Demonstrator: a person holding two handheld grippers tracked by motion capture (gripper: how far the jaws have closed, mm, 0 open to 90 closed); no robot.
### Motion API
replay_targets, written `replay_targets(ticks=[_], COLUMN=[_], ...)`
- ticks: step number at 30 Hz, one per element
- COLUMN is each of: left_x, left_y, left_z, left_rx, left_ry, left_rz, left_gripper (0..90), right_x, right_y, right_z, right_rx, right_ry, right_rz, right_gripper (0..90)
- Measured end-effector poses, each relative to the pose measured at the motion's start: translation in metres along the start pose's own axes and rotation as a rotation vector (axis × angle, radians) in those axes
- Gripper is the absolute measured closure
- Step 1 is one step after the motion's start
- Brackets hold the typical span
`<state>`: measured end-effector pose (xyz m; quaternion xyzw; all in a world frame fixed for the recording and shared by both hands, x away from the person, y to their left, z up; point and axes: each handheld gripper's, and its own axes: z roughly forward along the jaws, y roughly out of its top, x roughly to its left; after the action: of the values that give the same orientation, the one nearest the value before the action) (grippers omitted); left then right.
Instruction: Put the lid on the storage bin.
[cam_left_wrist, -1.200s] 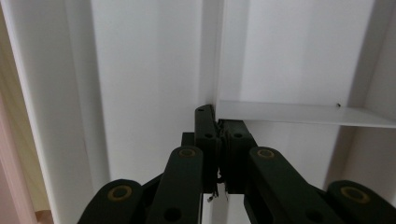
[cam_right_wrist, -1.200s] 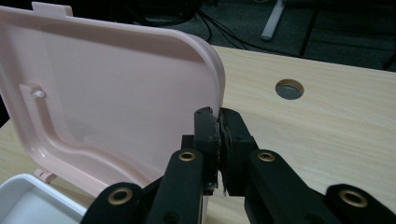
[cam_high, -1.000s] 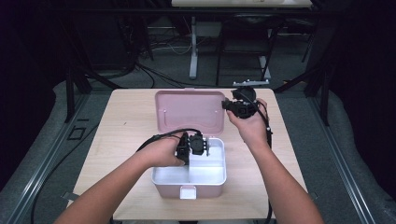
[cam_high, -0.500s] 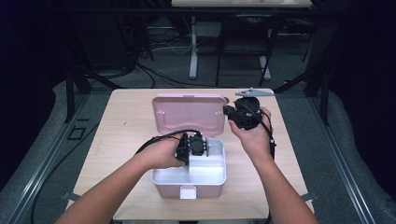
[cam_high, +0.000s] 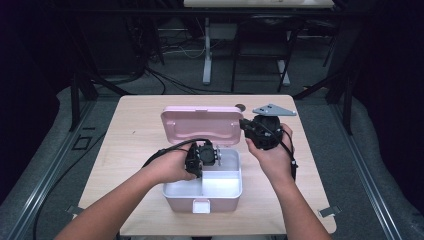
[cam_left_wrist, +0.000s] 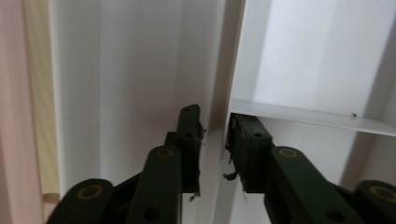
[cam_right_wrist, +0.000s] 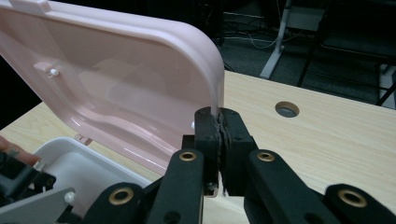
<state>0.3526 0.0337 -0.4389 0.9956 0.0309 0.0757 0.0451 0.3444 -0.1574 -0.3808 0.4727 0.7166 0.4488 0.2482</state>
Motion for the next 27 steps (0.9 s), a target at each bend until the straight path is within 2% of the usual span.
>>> replay_targets(ticks=[2, 7, 8, 11, 15, 20, 27], left_x=[-0.001, -0.003, -0.004, -0.007, -0.010, -0.014, -0.019], left_y=[-0.003, -0.013, -0.016, -0.024, -0.037, -0.058, -0.085], left_z=[0.000, -0.004, -0.005, -0.012, -0.021, -0.031, -0.041], left_rx=[-0.011, -0.042, -0.061, -0.132, -0.199, -0.330, -0.459], left_ry=[-0.008, -0.006, 0.005, 0.002, 0.013, 0.021, 0.073], left_rz=[0.002, -0.024, -0.029, -0.059, -0.086, -0.145, -0.227], left_gripper=[66.4, 62.5, 62.3, 61.8, 60.9, 59.4, 61.0], right_x=[0.000, -0.001, -0.001, 0.000, 0.001, 0.003, 0.004], right_y=[-0.001, -0.002, -0.003, -0.004, -0.005, -0.008, -0.014], right_z=[0.000, 0.001, 0.000, 0.000, -0.001, -0.004, -0.009], right_rx=[-0.006, -0.020, -0.018, -0.026, -0.030, -0.042, -0.056], right_ry=[0.003, 0.005, 0.006, 0.004, 0.000, 0.002, 0.013], right_rz=[0.001, 0.007, 0.006, 0.006, 0.003, 0.002, 0.008], right_gripper=[87.4, 87.3, 87.2, 87.2, 87.1, 86.7, 86.0])
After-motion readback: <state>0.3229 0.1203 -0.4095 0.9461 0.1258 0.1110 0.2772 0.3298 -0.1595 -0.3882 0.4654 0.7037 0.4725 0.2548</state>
